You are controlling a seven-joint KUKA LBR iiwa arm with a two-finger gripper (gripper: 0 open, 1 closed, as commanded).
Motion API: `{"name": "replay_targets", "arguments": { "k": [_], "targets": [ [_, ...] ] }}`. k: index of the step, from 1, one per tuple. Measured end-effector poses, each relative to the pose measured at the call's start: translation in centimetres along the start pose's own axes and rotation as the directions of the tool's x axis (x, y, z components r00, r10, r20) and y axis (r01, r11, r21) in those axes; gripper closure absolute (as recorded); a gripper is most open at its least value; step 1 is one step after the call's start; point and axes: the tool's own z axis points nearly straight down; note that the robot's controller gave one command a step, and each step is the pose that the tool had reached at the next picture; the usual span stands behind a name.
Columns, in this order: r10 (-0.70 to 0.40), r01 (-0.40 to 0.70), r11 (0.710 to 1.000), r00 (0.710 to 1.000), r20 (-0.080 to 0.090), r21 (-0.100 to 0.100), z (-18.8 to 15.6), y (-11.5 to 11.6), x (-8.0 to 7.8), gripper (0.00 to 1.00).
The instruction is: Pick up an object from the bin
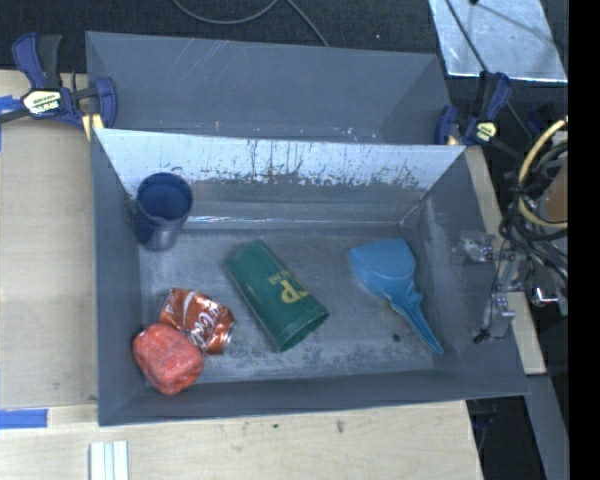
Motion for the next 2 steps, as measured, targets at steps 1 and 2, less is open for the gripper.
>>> {"name": "replay_targets", "arguments": {
  "k": [1, 2],
  "targets": [
    [0.153, -0.153, 0.988, 0.988, 0.001, 0.001, 5.9, 0.0, -0.3, 0.0],
    [0.254, -0.255, 0.967, 0.967, 0.006, 0.001, 14.4, 2.2, 0.0, 0.0]
  ]
}}
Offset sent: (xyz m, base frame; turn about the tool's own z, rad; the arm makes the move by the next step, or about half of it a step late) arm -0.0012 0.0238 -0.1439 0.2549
